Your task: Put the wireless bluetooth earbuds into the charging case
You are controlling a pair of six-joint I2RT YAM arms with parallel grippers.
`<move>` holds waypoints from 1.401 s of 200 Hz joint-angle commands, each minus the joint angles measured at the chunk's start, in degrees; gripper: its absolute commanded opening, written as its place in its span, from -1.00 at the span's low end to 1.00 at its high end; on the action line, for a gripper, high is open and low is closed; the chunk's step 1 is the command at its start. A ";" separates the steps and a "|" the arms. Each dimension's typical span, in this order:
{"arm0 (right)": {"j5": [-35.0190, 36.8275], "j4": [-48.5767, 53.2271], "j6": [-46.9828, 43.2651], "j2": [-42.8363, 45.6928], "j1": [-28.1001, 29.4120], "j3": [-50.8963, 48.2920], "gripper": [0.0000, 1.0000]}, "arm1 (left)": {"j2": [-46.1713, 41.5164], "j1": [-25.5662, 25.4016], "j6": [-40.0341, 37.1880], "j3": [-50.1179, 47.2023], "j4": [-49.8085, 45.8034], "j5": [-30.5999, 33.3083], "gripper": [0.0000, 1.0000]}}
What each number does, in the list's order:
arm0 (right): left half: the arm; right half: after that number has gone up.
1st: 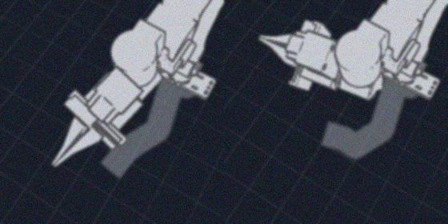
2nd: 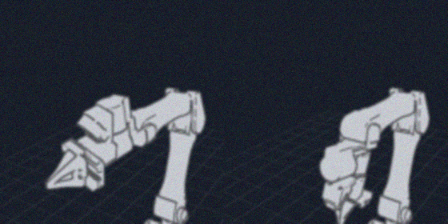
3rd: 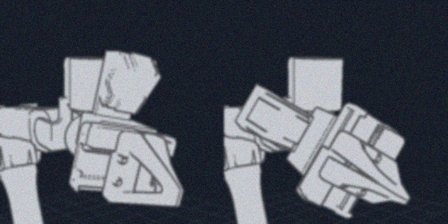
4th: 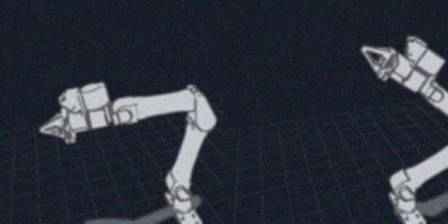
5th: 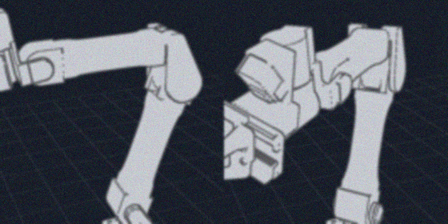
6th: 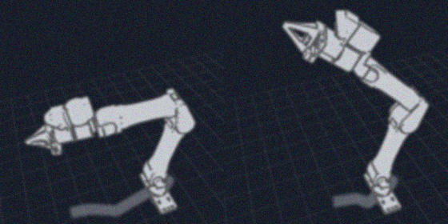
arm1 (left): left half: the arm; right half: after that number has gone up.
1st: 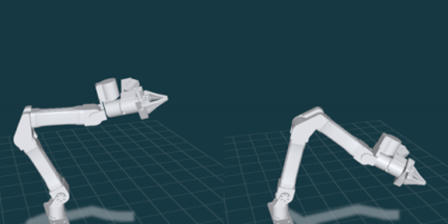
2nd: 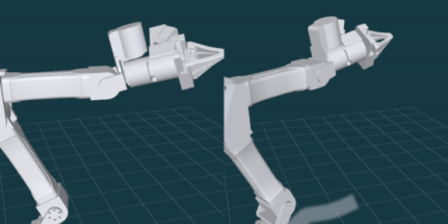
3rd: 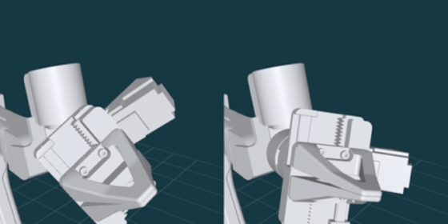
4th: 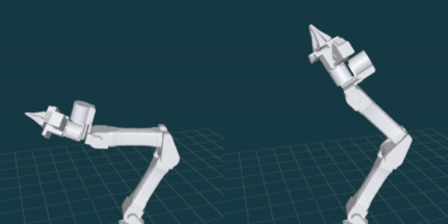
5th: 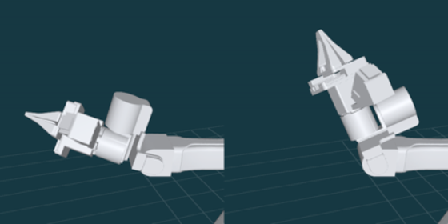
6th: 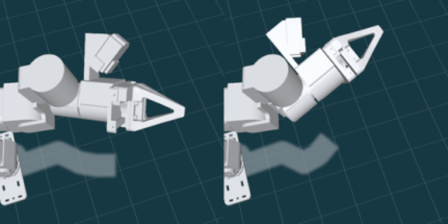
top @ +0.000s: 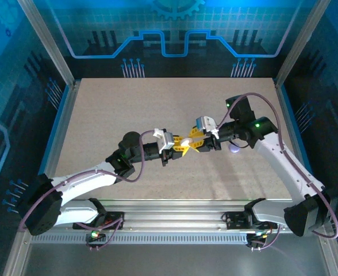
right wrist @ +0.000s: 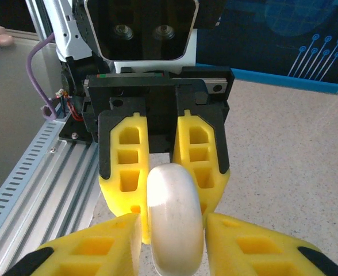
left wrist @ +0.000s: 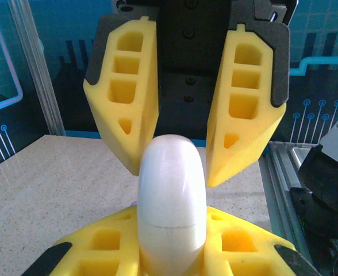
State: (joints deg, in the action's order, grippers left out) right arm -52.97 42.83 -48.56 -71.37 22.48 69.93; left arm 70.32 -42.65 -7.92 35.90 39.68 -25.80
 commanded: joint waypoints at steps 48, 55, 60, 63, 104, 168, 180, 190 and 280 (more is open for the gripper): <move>-0.02 4.49 -3.71 -1.55 1.59 2.31 -0.86 | -1.42 -0.23 -1.03 -0.04 0.13 -0.27 -0.72; 0.40 4.82 -3.90 -1.39 1.45 2.31 -0.87 | -1.55 -0.29 -1.08 -0.13 -0.09 0.06 -0.64; 0.67 5.10 -4.00 -1.16 1.20 2.31 -0.88 | -1.66 -0.30 -1.17 -0.21 -0.27 0.29 -0.57; 0.77 5.24 -4.00 -1.07 1.02 2.27 -0.88 | -1.76 -0.18 -1.21 -0.22 -0.42 0.48 -0.52; 9.24 7.58 -1.70 -1.92 -2.12 -0.34 -0.88 | -6.69 -0.27 -1.44 -2.03 -8.21 6.45 0.26; 29.34 10.88 15.07 -15.70 -6.00 -1.90 -0.82 | -18.78 -0.13 0.21 -5.34 -25.27 28.95 0.98; 29.50 10.86 16.58 -18.25 -7.08 -1.86 -0.77 | -18.91 0.14 1.95 -4.54 -28.88 35.26 0.98; 30.28 10.79 17.99 -20.29 -7.80 -1.62 -0.76 | -18.61 0.81 3.82 -3.85 -32.06 40.24 0.98; 33.46 11.34 25.97 -35.92 -12.29 5.27 -0.68 | -20.02 19.67 16.47 -1.72 -44.05 42.77 0.98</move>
State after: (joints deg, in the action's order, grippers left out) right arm -20.08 53.47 -25.34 -105.45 11.62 72.90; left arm 50.83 -25.56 6.17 31.77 -1.30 14.92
